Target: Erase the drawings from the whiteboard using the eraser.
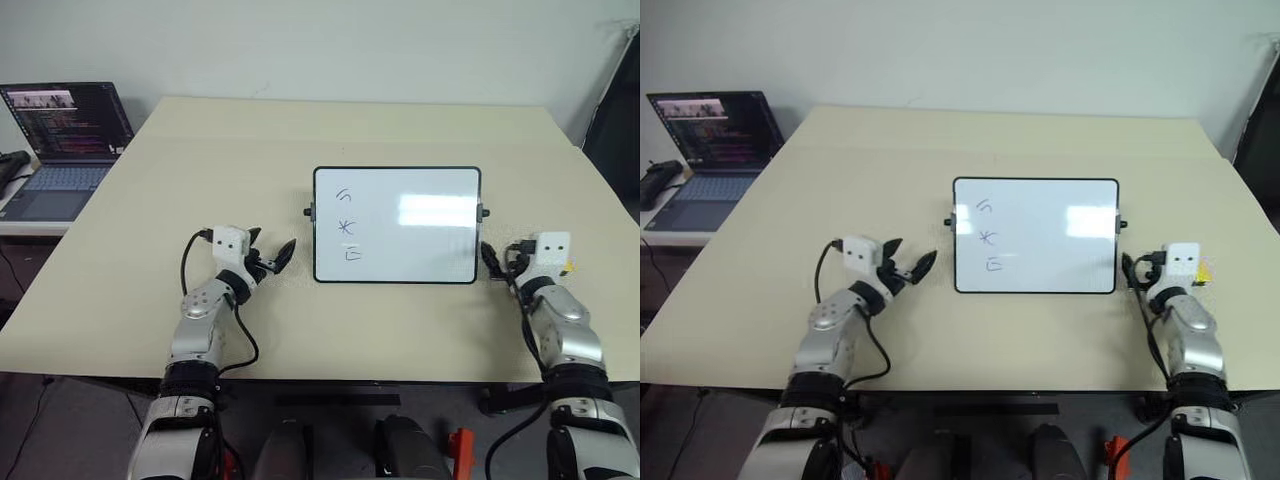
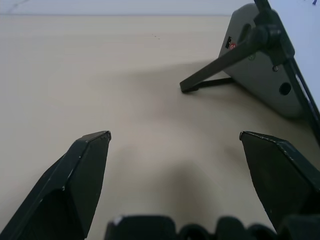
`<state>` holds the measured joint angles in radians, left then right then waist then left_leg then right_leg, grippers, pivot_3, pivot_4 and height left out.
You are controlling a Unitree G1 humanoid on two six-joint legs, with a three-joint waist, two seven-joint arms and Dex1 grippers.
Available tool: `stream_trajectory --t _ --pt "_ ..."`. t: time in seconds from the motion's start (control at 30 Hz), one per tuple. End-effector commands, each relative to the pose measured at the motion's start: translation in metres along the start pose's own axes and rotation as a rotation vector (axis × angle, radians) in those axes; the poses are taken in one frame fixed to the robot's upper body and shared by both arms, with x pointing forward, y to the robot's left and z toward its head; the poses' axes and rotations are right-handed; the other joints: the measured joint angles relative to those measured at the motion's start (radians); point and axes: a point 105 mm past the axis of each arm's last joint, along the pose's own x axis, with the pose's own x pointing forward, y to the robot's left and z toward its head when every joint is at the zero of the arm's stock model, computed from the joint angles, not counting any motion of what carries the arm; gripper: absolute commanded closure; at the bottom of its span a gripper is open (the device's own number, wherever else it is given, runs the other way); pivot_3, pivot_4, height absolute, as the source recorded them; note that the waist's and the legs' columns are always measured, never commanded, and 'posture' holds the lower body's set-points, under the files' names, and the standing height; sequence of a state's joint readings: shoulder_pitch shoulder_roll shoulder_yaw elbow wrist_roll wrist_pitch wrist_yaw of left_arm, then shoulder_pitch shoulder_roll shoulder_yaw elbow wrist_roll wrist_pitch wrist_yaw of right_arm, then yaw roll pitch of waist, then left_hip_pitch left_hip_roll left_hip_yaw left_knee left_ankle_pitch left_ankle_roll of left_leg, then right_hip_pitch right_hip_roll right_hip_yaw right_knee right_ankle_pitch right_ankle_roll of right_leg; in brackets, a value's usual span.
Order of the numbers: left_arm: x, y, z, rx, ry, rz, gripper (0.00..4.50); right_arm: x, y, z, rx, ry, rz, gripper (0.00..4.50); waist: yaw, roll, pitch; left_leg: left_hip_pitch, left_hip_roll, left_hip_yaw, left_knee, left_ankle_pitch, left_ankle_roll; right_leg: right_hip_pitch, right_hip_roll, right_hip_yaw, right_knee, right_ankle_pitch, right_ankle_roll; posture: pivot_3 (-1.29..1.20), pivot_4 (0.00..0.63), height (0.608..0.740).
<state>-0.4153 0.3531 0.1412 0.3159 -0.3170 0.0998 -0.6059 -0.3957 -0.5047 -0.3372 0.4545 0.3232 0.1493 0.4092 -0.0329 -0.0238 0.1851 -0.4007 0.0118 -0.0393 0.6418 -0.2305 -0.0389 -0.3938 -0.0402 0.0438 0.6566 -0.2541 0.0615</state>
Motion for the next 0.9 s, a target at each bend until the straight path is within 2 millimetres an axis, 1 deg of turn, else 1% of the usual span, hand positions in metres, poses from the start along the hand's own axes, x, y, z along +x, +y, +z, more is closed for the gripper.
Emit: stream_trajectory --t 0.03,0.1,0.13,0.2,0.27,0.33,0.4,0.47,0.57,0.67,0.77,0.9 --pt "-0.019 -0.008 0.039 -0.04 -0.047 -0.162 0.0 -0.018 -0.024 0.042 0.03 -0.082 0.049 0.04 0.0 0.0 0.0 0.0 0.0 0.0 0.0 0.0 0.0 0.0 0.0 0.0 0.0 0.0 0.0 0.0 0.15 0.74" --pt "-0.034 -0.027 0.05 -0.065 0.003 -0.341 0.0 -0.027 -0.036 0.048 0.018 -0.055 0.077 0.04 -0.004 0.0 0.0 0.001 0.001 0.0 -0.001 0.0 0.0 0.0 0.0 0.0 0.0 -0.001 -0.001 0.0 0.15 0.74" --pt "-0.039 -0.037 0.052 -0.056 0.039 -0.417 0.0 -0.03 -0.045 0.043 -0.003 -0.007 0.068 0.04 -0.006 0.0 0.0 0.001 0.001 0.0 -0.002 0.0 0.0 0.0 0.0 0.0 0.0 -0.001 -0.002 0.0 0.15 0.74" --pt "-0.045 -0.053 0.055 -0.037 0.079 -0.51 0.0 -0.032 -0.06 0.033 -0.061 0.076 0.038 0.04 -0.005 0.0 0.0 0.001 0.001 0.0 -0.002 0.0 0.0 0.0 0.001 0.0 0.0 -0.002 -0.003 0.0 0.15 0.74" --pt "-0.046 -0.07 0.062 -0.046 0.076 -0.585 0.0 -0.031 -0.069 0.028 -0.057 0.111 0.03 0.04 -0.004 0.0 0.0 0.002 0.001 0.0 -0.002 0.0 0.0 0.001 0.001 -0.001 -0.001 -0.003 -0.003 0.0 0.15 0.74" --pt "-0.043 -0.085 0.063 -0.041 0.074 -0.635 0.0 -0.028 -0.074 0.027 -0.053 0.13 0.037 0.04 -0.004 0.0 0.0 0.003 0.001 0.0 -0.001 0.0 0.0 0.003 0.001 0.0 -0.001 -0.006 0.001 0.0 0.15 0.74" --pt "-0.037 -0.096 0.063 -0.038 0.072 -0.658 0.0 -0.023 -0.072 0.028 -0.028 0.135 0.067 0.04 -0.004 0.001 0.001 0.003 0.001 0.001 0.0 0.0 0.0 0.003 0.001 0.0 -0.001 -0.006 0.001 0.0 0.15 0.74" --pt "-0.034 -0.106 0.065 -0.041 0.06 -0.688 0.0 -0.018 -0.068 0.029 -0.042 0.147 0.091 0.04 -0.008 0.001 0.001 0.003 0.001 0.001 0.0 0.0 0.0 0.003 0.001 0.0 -0.001 -0.006 0.002 0.0 0.15 0.74" --pt "-0.031 -0.116 0.067 -0.039 0.048 -0.711 0.0 -0.011 -0.069 0.028 -0.064 0.163 0.066 0.04 -0.014 0.001 0.001 0.003 0.001 0.001 0.0 0.0 0.0 0.003 0.001 0.0 -0.001 -0.005 0.0 0.0 0.15 0.74" --pt "-0.032 -0.124 0.069 -0.041 0.038 -0.73 0.0 -0.005 -0.069 0.023 -0.078 0.208 0.05 0.04 -0.015 0.002 0.001 0.003 0.001 0.001 0.0 0.0 0.0 0.003 0.001 0.0 -0.002 -0.004 -0.002 0.0 0.15 0.74" --pt "-0.033 -0.126 0.068 -0.037 0.044 -0.725 0.0 0.0 -0.071 0.014 -0.099 0.278 0.005 0.04 -0.015 0.002 0.001 0.002 0.001 0.001 -0.001 0.0 0.0 0.003 0.001 0.0 -0.004 -0.004 -0.002 0.0 0.15 0.74" --pt "-0.035 -0.128 0.067 -0.041 0.047 -0.724 0.0 0.005 -0.069 0.016 -0.09 0.273 -0.001 0.04 -0.015 0.002 0.001 0.001 0.001 0.001 -0.001 0.0 0.0 0.003 0.001 0.0 -0.007 -0.004 -0.002 0.0 0.15 0.74"
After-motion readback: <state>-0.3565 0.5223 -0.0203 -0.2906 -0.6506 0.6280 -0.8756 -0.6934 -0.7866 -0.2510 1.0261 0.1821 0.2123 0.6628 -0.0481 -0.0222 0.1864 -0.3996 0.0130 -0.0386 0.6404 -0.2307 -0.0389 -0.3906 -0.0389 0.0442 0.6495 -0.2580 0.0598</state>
